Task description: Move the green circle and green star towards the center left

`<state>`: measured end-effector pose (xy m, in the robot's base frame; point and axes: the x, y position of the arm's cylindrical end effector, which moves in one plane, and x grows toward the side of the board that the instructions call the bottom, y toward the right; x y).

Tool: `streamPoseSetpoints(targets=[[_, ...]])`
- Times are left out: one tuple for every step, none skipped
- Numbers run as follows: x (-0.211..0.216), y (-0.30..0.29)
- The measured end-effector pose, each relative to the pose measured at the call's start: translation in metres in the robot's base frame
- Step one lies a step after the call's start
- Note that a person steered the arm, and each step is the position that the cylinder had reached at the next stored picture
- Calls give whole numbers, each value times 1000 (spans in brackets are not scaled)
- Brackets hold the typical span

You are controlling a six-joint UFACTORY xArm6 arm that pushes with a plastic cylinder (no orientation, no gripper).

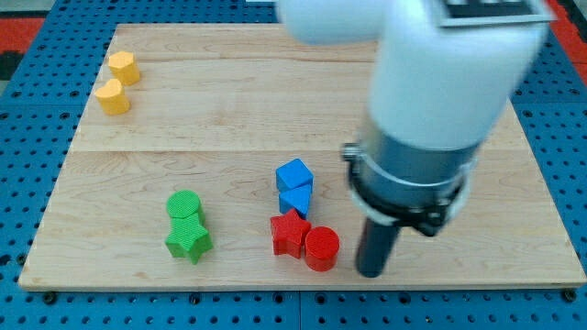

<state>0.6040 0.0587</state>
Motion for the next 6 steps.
streamPoseSetpoints(targets=[[15,-4],[14,-56],[14,-153],[-25,-174],[-64,-174],[-101,-176]])
